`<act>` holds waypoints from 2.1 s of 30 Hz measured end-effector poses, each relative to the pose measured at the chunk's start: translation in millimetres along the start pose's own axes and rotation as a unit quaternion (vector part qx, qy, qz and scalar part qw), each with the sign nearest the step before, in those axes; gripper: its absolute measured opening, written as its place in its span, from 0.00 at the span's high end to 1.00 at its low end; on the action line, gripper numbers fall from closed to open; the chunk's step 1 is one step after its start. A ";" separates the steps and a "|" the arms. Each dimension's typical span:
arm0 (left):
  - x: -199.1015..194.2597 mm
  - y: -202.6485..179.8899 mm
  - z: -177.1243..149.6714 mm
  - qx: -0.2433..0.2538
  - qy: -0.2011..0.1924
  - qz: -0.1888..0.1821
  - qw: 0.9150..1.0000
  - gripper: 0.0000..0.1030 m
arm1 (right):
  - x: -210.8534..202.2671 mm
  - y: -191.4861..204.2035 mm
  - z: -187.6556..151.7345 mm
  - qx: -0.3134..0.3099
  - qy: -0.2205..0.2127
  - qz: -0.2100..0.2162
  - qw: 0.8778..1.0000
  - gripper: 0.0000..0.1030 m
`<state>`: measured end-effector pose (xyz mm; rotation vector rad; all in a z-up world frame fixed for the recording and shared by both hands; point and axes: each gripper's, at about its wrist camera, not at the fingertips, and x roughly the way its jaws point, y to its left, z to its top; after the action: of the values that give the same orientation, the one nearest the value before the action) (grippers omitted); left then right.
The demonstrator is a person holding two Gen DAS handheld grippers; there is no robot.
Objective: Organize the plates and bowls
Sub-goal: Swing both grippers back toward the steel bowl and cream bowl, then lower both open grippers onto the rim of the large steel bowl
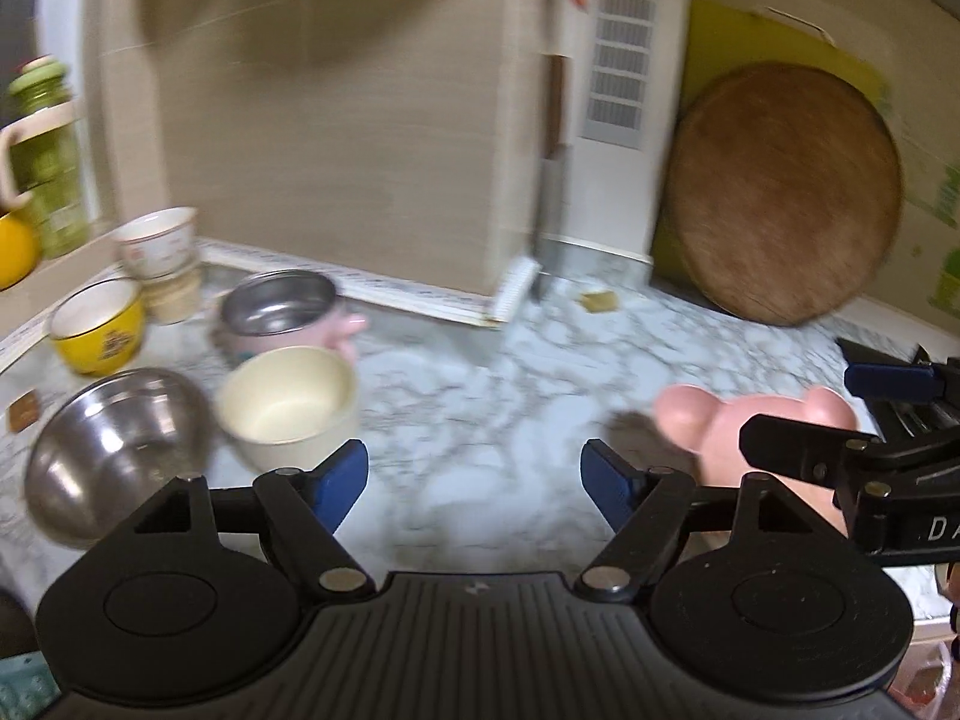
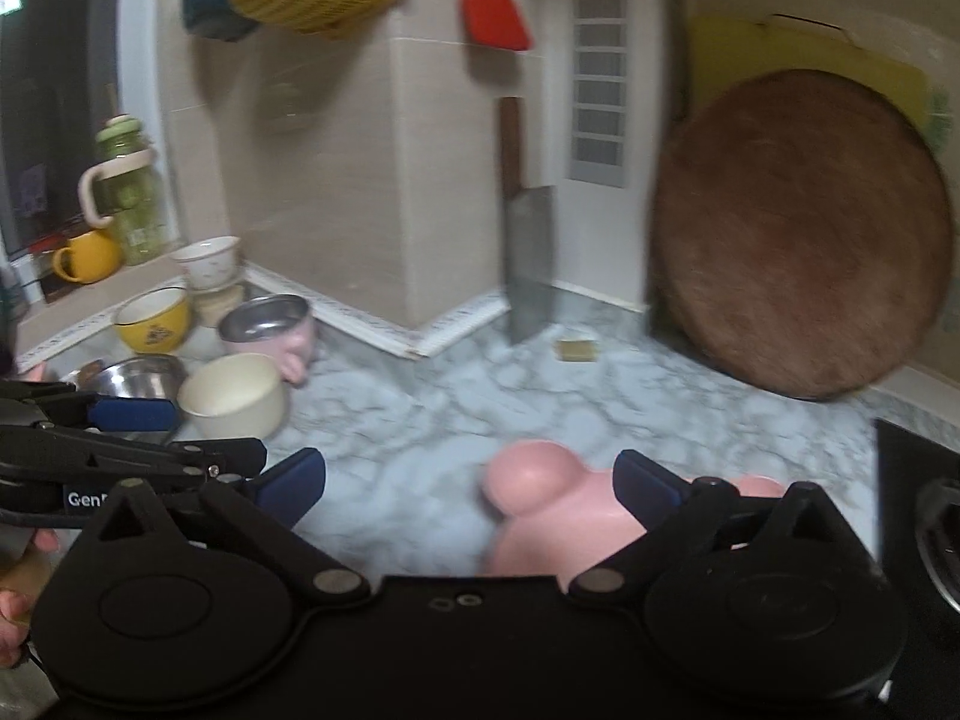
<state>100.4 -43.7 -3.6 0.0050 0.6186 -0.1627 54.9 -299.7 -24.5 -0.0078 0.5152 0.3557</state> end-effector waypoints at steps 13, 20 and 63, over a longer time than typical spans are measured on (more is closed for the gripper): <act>-14.8 124.7 -0.7 -0.047 0.013 0.112 0.992 0.24 | 59.2 114.9 26.0 -0.022 0.038 0.067 0.997 0.00; -0.6 190.2 3.3 -0.068 0.024 0.162 0.984 0.24 | 104.2 163.6 27.5 -0.023 0.083 0.079 0.993 0.01; 121.1 322.6 3.2 -0.130 0.118 0.192 0.966 0.71 | 245.3 262.7 11.0 -0.006 0.211 0.079 0.974 0.74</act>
<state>248.8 256.4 -85.1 -0.1093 0.8614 0.3005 171.0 29.1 -112.1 -0.0551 0.9371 0.5171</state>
